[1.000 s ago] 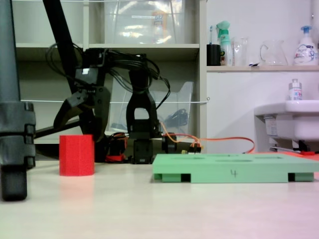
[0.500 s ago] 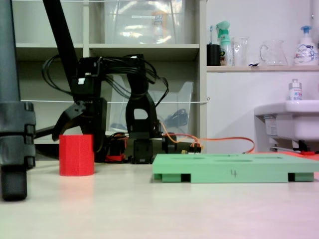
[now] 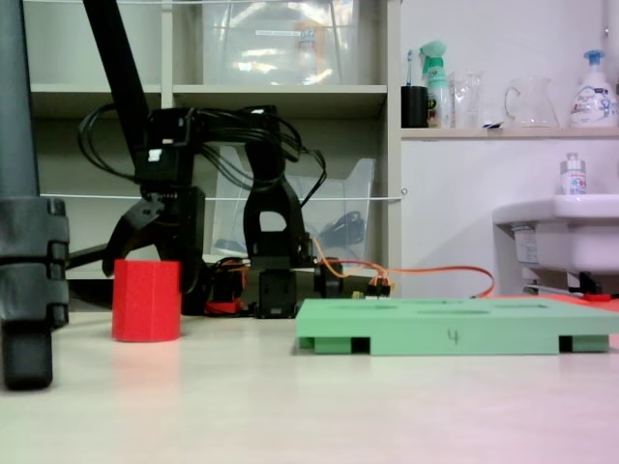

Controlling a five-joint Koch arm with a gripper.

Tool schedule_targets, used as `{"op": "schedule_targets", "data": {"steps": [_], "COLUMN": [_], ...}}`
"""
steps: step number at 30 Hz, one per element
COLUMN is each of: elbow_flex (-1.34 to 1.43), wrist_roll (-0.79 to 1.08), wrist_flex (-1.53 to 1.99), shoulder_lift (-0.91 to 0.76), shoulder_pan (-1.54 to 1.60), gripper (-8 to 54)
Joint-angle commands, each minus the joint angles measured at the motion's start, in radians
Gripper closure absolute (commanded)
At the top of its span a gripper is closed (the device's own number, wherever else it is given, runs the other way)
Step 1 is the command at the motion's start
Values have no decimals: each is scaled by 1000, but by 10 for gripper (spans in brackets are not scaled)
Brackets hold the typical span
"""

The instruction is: Put the octagonal pillar block into the corresponding hole

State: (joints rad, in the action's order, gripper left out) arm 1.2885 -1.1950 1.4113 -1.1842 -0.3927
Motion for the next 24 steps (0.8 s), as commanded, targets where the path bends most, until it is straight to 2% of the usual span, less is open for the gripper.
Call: {"op": "schedule_targets", "data": {"steps": [1, 4, 6, 8, 17, 24], "elbow_flex": [-8, -28, -43, -44, -89, -137], "wrist_roll": [5, 3, 0, -12, -129, -354], "wrist_flex": [43, 83, 121, 147, 238, 267], "shoulder_lift": [-11, -21, -46, -80, -218, -310], "shoulder_pan": [-18, -12, -2, 11, 147, 371], "gripper": [175, 178, 251, 287, 287, 287]}}
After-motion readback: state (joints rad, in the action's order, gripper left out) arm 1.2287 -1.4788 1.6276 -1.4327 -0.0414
